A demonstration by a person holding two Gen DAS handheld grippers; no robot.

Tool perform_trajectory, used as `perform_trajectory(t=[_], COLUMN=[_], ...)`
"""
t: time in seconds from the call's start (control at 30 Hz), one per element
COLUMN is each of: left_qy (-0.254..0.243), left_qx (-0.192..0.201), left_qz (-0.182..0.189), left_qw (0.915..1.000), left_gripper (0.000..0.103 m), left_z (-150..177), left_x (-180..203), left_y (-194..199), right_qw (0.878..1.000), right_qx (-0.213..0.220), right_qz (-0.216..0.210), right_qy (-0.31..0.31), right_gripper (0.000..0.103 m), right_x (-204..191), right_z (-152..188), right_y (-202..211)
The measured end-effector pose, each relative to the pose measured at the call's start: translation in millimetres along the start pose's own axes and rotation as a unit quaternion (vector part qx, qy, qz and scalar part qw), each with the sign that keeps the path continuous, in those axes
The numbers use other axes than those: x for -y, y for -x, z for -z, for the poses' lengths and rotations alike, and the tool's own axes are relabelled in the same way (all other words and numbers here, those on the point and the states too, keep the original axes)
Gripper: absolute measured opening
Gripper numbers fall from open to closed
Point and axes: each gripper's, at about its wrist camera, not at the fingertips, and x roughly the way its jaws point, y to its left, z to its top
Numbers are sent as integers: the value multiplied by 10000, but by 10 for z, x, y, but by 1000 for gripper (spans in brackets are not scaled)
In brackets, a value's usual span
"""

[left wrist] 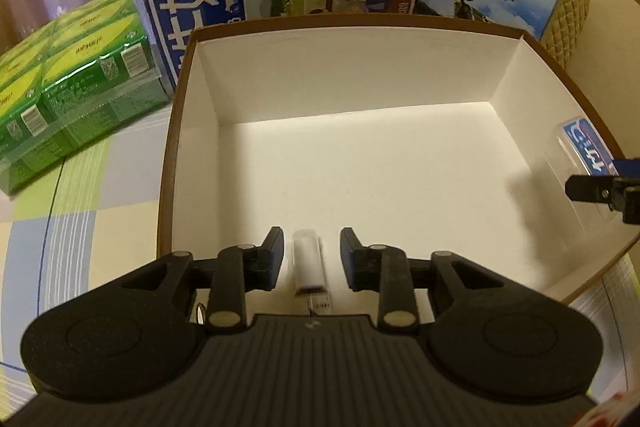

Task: Organize rigid objects
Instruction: 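Open the left tool and right tool, releasing both items in the box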

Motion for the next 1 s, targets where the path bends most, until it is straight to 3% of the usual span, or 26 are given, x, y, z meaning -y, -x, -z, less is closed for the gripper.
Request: perform_trajectory(t=[0.23, 0.3, 0.5, 0.67, 1.0], left_qy=[42, 24, 72, 160, 410], left_qx=[90, 119, 112, 122, 237], left_qz=[4, -21, 11, 69, 62], left_qw=[10000, 9999, 9999, 9998, 9989], left_gripper=[29, 34, 41, 47, 48], left_z=[-11, -18, -13, 36, 149], left_x=[-21, -13, -24, -30, -103], left_y=[92, 110, 177, 299, 710], right_qw=[9999, 9999, 9996, 9995, 9990], right_qx=[15, 63, 151, 183, 399], right_qz=[27, 31, 3, -110, -205], right_qy=[121, 121, 244, 223, -11], right_gripper=[53, 53, 66, 67, 67], right_x=[-30, -33, -66, -90, -59], right_z=[-9, -14, -16, 52, 202], right_y=[-33, -34, -6, 149, 506])
